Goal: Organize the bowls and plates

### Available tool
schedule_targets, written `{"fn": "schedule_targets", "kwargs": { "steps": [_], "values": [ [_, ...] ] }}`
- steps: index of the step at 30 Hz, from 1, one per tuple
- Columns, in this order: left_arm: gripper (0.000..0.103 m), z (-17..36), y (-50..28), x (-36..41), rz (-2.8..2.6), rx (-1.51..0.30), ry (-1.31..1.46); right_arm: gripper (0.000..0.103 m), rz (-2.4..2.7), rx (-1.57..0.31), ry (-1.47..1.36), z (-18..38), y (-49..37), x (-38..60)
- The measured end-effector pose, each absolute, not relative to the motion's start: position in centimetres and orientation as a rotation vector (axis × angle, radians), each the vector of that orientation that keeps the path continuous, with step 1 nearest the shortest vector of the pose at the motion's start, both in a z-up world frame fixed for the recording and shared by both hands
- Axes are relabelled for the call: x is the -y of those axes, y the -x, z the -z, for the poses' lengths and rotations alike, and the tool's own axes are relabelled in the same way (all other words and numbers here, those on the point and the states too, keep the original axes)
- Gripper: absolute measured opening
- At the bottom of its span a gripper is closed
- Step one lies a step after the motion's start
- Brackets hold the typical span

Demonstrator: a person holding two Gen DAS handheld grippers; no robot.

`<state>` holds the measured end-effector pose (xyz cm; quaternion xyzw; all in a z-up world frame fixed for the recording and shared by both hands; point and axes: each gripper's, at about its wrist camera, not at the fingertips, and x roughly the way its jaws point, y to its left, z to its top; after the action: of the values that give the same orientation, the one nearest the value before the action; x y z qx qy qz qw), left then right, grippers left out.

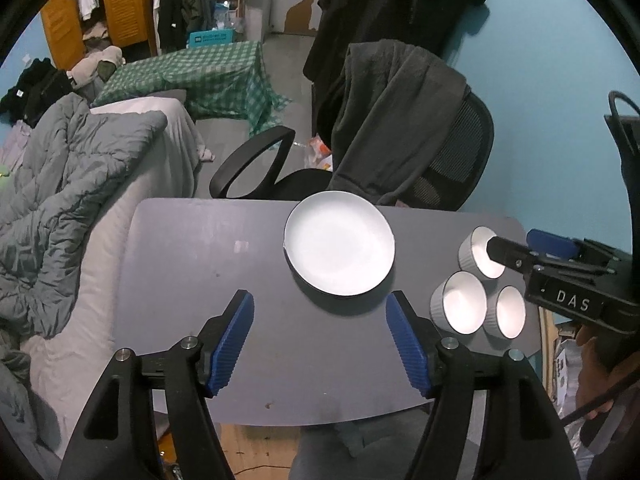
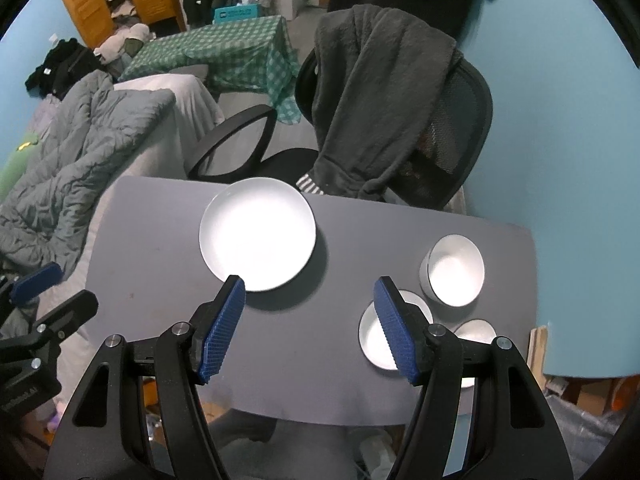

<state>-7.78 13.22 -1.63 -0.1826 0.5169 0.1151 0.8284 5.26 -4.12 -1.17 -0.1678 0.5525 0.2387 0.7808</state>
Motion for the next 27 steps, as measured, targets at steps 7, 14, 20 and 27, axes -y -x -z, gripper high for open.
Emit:
{"fn": "schedule_targets", "kwargs": {
  "steps": [7,14,20,27],
  "values": [
    [0.070,0.7,8.5,-13.0,-0.216,-1.058,0.403,0.066,-0.496,-1.178,0.319,0.0,-4.4,4.9],
    [0.070,-0.5,8.7,-11.9,-0.191,-1.031,0.355,0.066,-0.477,-1.173,0.289,-0.6,-4.2,5.7],
    [0.070,-1.0,8.1,-11.1,-0.145,-1.026,0.341,0.066,-0.440,-1.165,0.261,-1.3,-3.9,7.0],
    [0.070,-1.5,6.5,-9.6,-0.080,-1.025,0.316,0.066,-0.376,-1.164,0.213,-1.7,-4.5,9.3]
  ]
}}
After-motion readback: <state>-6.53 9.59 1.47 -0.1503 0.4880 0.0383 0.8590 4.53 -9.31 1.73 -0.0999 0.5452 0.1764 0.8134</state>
